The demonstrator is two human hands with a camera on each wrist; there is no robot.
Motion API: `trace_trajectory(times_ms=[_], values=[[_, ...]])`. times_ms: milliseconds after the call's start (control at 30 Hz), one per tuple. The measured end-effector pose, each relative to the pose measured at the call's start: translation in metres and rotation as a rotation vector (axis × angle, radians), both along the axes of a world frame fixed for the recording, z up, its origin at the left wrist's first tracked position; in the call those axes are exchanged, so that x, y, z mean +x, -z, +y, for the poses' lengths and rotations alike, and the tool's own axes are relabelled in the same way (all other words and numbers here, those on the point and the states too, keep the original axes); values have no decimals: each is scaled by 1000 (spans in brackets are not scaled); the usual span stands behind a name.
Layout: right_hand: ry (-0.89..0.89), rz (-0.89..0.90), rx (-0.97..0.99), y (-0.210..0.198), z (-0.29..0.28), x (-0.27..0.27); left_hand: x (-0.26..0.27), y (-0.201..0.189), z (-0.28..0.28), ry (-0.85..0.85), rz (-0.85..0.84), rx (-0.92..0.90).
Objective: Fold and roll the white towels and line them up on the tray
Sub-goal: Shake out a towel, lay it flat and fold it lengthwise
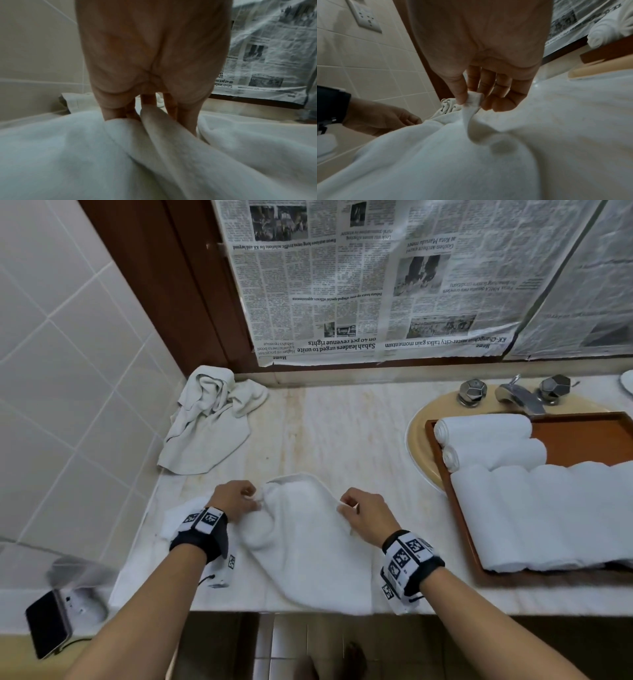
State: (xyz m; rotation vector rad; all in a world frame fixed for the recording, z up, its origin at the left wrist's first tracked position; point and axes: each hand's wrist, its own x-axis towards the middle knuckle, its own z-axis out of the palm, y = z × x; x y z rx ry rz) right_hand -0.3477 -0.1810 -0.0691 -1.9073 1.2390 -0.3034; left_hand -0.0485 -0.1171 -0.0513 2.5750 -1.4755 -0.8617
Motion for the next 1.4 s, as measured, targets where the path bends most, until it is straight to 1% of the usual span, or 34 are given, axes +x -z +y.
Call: trace_trajectory(times_ms=[67, 133, 200, 233, 300, 400, 567, 700, 833, 933, 1000, 1100, 1167, 1300, 1400], values=[[-31, -1, 39, 7, 16, -1, -15, 0, 18, 61, 66, 68], [-74, 16, 54, 13, 29, -10, -34, -2, 35, 209, 135, 192], [-105, 42, 76, 16, 42, -24, -49, -4, 49, 266, 267, 226], [-109, 48, 80, 16, 48, -32, -54, -5, 55, 255, 336, 197], [-106, 30, 47, 8, 58, -46, -59, -12, 62, 234, 375, 92], [-90, -5, -49, -16, 67, -61, -60, -30, 68, 273, 346, -31], [-89, -32, -221, -70, 78, -67, -55, -76, 83, 375, 287, -188], [-43, 9, -392, -119, 74, -74, -36, -129, 96, 347, 257, -360], [20, -6, -552, -186, 59, -88, -15, -193, 99, 237, 252, -591], [52, -38, -610, -229, 50, -100, -5, -236, 103, 201, 244, -736], [59, -68, -637, -251, 49, -106, -4, -259, 107, 201, 261, -791], [55, -122, -696, -273, 50, -112, -6, -277, 115, 220, 274, -838], [52, -143, -729, -282, 49, -113, -11, -283, 120, 230, 252, -868], [51, -158, -742, -295, 45, -118, -21, -289, 120, 140, 196, -990], [51, -146, -783, -305, 44, -120, -31, -296, 117, 123, 155, -1030]])
